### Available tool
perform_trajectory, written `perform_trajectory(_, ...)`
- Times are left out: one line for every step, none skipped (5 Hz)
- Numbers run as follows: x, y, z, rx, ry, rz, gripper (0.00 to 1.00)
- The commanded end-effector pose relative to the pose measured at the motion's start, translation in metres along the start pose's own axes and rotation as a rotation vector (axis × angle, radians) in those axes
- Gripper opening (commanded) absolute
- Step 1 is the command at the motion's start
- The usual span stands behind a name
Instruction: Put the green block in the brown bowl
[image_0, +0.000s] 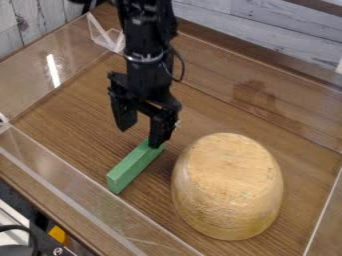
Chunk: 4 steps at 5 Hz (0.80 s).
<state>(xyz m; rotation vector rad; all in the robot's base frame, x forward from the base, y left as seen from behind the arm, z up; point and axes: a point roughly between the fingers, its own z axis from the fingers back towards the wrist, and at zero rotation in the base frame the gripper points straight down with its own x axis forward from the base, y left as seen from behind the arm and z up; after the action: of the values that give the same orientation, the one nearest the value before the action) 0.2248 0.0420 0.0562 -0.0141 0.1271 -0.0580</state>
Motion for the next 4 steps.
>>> perform_trajectory(0.004,0.005,-0.005,0.005,-0.022,-0.013,1.0)
perform_trajectory(0.006,0.004,-0.011,0.003,-0.019,-0.017,1.0)
perform_trajectory(0.006,0.003,-0.016,0.002,-0.017,-0.024,1.0)
perform_trajectory(0.007,0.001,-0.018,0.002,-0.022,-0.029,1.0)
